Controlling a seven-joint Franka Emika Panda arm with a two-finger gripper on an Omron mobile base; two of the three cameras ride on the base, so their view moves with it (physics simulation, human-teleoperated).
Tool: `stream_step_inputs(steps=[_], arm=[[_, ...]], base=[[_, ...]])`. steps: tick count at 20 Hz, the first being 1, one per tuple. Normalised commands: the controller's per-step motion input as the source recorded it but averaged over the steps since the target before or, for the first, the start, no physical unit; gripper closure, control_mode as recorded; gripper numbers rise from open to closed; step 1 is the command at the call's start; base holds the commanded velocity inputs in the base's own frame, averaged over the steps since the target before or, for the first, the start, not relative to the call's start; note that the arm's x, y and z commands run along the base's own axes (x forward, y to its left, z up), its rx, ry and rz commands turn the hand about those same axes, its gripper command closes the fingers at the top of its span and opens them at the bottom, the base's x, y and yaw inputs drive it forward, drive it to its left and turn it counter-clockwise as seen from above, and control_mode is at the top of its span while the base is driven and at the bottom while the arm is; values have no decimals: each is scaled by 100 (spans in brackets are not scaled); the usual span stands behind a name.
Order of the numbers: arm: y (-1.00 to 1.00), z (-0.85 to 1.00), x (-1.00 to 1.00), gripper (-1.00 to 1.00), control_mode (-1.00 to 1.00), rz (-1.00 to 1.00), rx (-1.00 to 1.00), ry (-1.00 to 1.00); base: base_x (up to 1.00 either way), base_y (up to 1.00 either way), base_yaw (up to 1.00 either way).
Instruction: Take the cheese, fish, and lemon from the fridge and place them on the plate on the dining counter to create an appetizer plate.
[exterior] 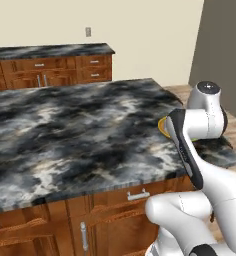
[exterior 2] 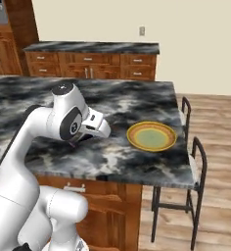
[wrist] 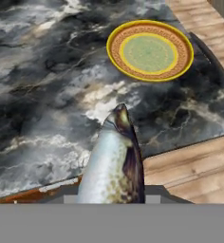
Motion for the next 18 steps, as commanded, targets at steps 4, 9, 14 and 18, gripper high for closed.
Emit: stream_step_inputs(steps=[4,9,14,18], arm=[[0,0,0,100,100,0,0,0],[0,0,0,100,100,0,0,0],[-1,0,17,100,-100,0,0,3],[-25,-25,95,100,-100,0,0,14]], base=[[21,-78,62],[34,-97,37],[56,-38,9],[0,0,0]])
